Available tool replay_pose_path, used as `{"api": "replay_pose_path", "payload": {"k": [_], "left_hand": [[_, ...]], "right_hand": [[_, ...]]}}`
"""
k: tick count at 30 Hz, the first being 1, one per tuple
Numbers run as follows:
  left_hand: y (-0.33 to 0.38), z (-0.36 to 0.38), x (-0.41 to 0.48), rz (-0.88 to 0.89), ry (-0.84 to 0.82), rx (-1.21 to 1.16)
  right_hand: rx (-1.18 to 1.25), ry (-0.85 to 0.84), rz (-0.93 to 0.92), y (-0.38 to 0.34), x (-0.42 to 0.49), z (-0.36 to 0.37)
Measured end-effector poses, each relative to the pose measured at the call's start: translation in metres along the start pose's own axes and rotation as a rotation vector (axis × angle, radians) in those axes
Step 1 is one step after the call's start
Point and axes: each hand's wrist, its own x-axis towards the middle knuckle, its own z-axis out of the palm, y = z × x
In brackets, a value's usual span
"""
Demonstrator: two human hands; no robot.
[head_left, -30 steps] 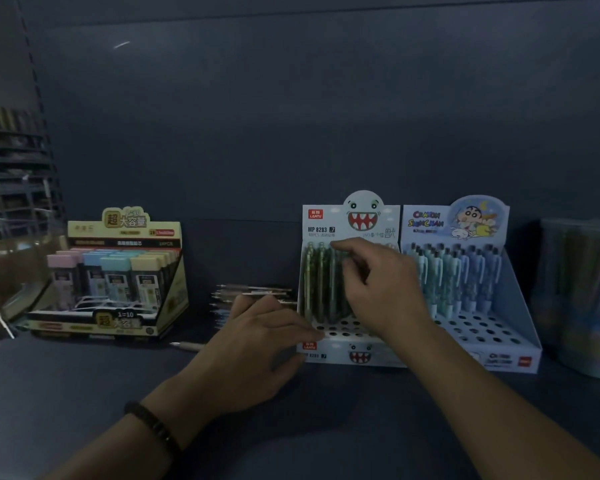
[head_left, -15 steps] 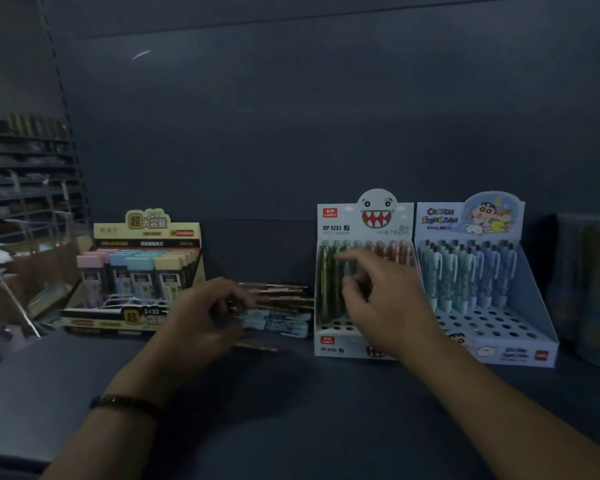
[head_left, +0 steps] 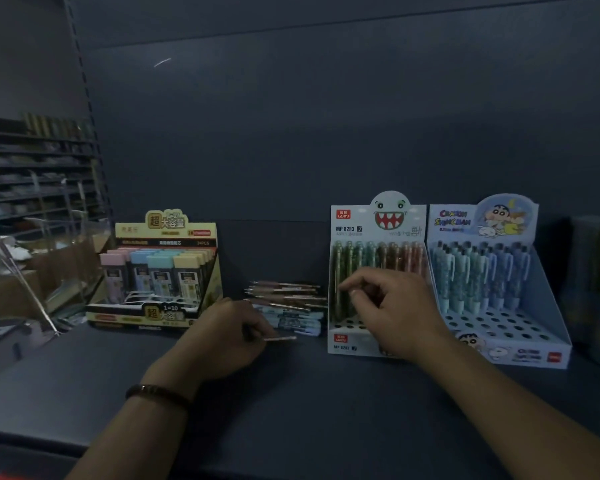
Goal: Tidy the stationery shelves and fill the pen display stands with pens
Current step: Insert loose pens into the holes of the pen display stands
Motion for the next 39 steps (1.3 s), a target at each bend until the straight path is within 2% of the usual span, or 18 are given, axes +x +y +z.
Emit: {"api": "replay_pose_path", "payload": {"k": [4,9,13,20,25,28,34,39], "left_hand": [[0.002,0.005,0.003,0.022,-0.027,-0.031],[0.018,0.014,0.007,0.056,0.170,-0.158],[0.031,0.021,0.012,0.040,0.241,-0.412],[0.043,0.025,0.014,0.052,0.257,-0.598],[0.041,0.026,0.015,0.009,0.117,-0.559],[0.042,0.027,0.014,0.002,0.087,-0.557],[0.049,0.029,0.014,-0.005,0.144,-0.530],[0.063,0.029,0.020,0.159,0.246,-0.242]], "right_hand": [[0.014,0.001,0.012,-0.002,-0.001,0.002],[0.085,0.031,-0.030,-0.006,-0.003,0.012],[0.285,-0.014,0.011,-0.016,-0.003,0.016],[0.604,-0.004,0.152,-0.019,0.002,0.012],[0.692,0.147,0.271,-0.009,0.010,-0.007],[0.722,0.198,0.302,-0.002,0.012,-0.010],[0.696,0.211,0.247,0.001,0.014,-0.015],[0.631,0.425,0.198,0.023,0.023,-0.050]]}}
